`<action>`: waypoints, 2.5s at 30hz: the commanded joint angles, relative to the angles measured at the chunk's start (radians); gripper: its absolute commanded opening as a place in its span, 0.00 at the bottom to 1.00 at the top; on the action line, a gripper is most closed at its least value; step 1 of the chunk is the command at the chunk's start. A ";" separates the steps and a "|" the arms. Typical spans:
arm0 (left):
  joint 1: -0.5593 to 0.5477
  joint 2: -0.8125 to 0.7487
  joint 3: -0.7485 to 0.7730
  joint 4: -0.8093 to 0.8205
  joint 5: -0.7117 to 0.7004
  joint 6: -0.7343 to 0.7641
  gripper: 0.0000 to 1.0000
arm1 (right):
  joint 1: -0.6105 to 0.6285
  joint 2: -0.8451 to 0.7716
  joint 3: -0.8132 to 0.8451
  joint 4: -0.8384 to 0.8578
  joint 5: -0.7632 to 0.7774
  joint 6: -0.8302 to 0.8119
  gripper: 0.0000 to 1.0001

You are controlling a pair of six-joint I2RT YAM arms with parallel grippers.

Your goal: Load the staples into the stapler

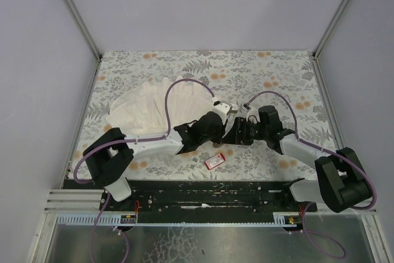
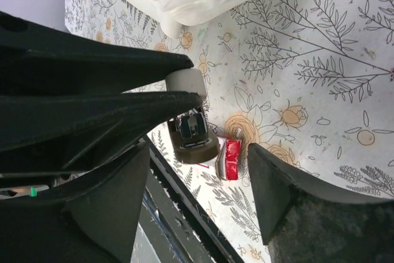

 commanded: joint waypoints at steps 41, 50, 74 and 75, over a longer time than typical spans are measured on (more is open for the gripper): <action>0.046 -0.293 -0.255 0.012 -0.068 -0.375 0.49 | 0.029 -0.605 -0.030 -0.149 0.242 -0.125 0.00; 0.134 -0.530 -0.297 -0.092 -0.074 -0.436 0.68 | 0.028 -0.571 -0.134 0.012 0.229 -0.147 0.00; 0.186 -0.472 -0.277 -0.085 0.069 -0.437 0.70 | 0.180 -0.040 -0.355 0.788 0.344 -0.319 0.00; 0.186 -0.468 -0.277 -0.085 0.070 -0.434 0.70 | 0.187 -0.031 -0.356 0.797 0.340 -0.313 0.02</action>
